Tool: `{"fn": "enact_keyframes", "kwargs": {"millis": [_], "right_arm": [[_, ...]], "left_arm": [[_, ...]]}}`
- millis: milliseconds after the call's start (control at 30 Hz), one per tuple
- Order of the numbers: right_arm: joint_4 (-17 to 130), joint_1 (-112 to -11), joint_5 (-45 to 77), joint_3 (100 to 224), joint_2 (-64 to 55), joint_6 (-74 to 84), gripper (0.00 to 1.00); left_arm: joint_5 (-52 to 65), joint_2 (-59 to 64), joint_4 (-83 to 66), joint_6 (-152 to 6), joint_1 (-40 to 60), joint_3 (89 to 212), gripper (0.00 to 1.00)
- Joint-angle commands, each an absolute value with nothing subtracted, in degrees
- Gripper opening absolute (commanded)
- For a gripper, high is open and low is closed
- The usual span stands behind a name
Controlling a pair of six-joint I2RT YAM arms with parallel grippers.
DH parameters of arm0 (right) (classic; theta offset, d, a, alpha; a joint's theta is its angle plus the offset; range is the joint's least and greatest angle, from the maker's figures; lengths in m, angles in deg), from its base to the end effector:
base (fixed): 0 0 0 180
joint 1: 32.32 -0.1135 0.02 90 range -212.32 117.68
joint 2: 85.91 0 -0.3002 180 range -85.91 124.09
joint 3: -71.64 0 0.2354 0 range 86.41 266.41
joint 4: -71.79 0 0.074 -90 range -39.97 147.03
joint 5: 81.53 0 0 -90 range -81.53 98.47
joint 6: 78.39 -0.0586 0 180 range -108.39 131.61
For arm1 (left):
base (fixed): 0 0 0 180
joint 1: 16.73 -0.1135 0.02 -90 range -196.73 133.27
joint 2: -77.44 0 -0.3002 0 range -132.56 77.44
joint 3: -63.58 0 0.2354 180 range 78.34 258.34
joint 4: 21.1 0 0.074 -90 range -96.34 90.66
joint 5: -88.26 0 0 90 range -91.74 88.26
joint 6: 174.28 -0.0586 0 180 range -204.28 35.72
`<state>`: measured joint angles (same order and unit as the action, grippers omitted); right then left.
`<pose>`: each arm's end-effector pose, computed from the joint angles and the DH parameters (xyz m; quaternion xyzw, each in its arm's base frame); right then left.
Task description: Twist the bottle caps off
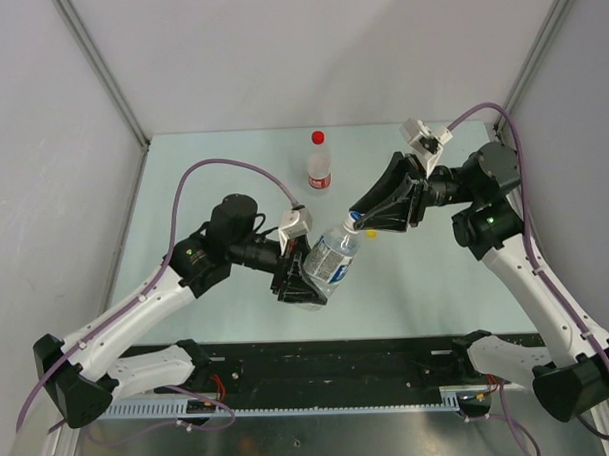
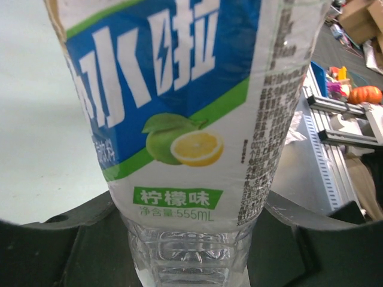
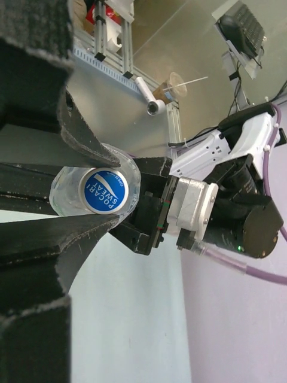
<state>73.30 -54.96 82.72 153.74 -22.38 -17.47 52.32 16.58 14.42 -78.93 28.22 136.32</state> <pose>0.1571 0.1266 0.4881 -0.4682 0.4839 0.5962 0.4372 0.1105 -0.1773 0.3807 0.4865 0.6172 -0.5515 0.2796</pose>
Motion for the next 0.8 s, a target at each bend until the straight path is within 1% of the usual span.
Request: {"fn": "enact_keyframes", "kwargs": {"millis": [0, 100, 133, 200, 333, 400, 467, 533, 633, 767], "right_arm": [[72.89, -56.17, 82.37, 154.26, -22.31, -12.49, 0.00], [73.33, -56.25, 81.45, 154.33, -22.48, -12.74, 0.01], [73.35, -56.29, 80.99, 154.34, -22.51, -12.83, 0.04], [72.89, -56.31, 79.75, 154.33, -22.75, -12.87, 0.19], [72.92, -55.82, 76.86, 154.27, -23.47, -13.85, 0.54], [74.67, -55.36, 76.10, 154.29, -24.00, -15.98, 0.67], [76.47, -54.78, 75.43, 154.29, -24.78, -17.90, 0.78], [78.06, -54.24, 74.71, 154.27, -25.63, -19.32, 0.85], [79.33, -53.53, 73.74, 154.31, -26.83, -20.65, 0.93], [79.98, -52.92, 72.77, 154.29, -27.68, -21.61, 0.96]], "left_arm": [[63.86, 17.84, 8.32, -81.79, 28.88, 141.21, 0.10], [63.56, 17.99, 8.38, -81.77, 28.89, 141.01, 0.10], [63.08, 18.05, 8.32, -81.66, 28.89, 140.84, 0.10], [61.79, 18.12, 8.34, -81.40, 28.87, 140.44, 0.10], [57.92, 17.99, 8.30, -81.22, 28.76, 139.12, 0.13], [55.34, 17.93, 8.31, -81.14, 28.57, 138.23, 0.14], [52.83, 17.87, 8.33, -81.12, 28.28, 137.41, 0.15], [50.48, 17.74, 8.47, -81.11, 27.99, 136.64, 0.16], [46.73, 17.53, 8.85, -81.49, 27.79, 135.95, 0.18], [41.06, 16.93, 10.21, -82.17, 27.81, 135.83, 0.18]]}}
